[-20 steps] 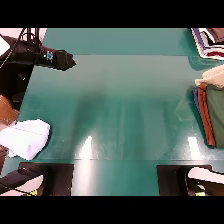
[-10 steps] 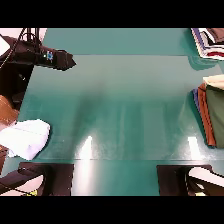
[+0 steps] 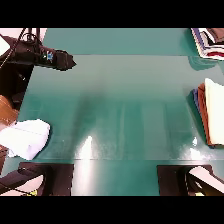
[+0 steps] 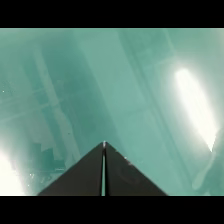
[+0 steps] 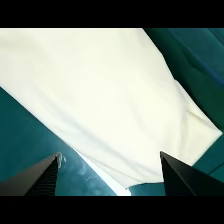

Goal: Fold the shirts.

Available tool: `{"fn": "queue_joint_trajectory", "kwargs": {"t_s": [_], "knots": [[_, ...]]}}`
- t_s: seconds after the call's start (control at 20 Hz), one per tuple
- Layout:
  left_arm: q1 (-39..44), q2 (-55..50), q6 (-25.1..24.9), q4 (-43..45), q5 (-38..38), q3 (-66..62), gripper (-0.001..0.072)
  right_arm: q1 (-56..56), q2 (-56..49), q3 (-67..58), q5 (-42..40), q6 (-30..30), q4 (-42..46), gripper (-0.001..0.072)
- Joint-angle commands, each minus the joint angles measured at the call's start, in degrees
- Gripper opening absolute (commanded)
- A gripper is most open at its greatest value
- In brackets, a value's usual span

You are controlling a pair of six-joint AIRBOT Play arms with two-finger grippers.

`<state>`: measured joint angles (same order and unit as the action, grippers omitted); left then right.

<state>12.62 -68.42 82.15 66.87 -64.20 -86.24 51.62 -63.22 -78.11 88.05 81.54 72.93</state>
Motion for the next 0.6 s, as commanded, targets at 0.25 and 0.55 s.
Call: {"fn": "queue_joint_trajectory", "kwargs": {"t_s": [0.25,0.55], "knots": [[0.00,-0.02,-0.07,0.13,0.28,-0.02,0.0025,-22.14,0.94,-10.73,-5.51,0.35,-13.27,0.0692],[0.00,-0.02,-0.07,-0.02,2.32,-0.02,0.0025,-50.05,0.92,-12.98,-14.40,0.28,-12.76,0.0148]]}}
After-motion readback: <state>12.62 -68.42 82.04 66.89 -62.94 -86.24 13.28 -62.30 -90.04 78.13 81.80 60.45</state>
